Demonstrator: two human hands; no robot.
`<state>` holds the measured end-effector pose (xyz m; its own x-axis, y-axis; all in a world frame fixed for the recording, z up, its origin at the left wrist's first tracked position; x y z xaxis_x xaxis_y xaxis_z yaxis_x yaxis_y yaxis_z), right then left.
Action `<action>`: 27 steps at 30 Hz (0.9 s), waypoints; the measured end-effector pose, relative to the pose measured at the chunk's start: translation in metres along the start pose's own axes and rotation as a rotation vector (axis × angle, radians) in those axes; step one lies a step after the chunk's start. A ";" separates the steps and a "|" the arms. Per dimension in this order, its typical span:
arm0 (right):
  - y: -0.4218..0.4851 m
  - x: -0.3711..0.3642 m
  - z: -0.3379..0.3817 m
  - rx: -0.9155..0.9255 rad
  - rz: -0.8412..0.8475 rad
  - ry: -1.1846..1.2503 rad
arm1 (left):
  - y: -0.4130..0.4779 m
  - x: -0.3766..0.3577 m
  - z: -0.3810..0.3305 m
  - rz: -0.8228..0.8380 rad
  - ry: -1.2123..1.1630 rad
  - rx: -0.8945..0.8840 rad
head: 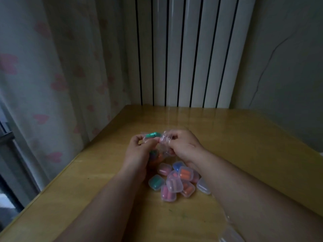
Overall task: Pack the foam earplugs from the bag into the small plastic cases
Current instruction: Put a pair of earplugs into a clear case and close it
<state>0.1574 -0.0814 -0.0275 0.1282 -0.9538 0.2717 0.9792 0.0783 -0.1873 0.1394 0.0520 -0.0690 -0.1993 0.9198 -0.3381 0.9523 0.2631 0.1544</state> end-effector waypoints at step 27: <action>-0.006 -0.001 0.008 0.035 -0.053 -0.163 | 0.004 0.005 0.001 -0.062 0.045 -0.036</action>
<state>0.1530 -0.0785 -0.0191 0.0977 -0.8973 0.4305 0.9897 0.0422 -0.1367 0.1420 0.0573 -0.0715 -0.2686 0.9133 -0.3061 0.9291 0.3295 0.1681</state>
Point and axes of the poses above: each hand's wrist, its own y-axis towards the middle knuckle, its own x-axis out of the back of the hand, z = x × y, the point moved 7 cm from there along y, towards the middle knuckle, and after that the axes turned 14 degrees about -x, right-handed, at the moved point
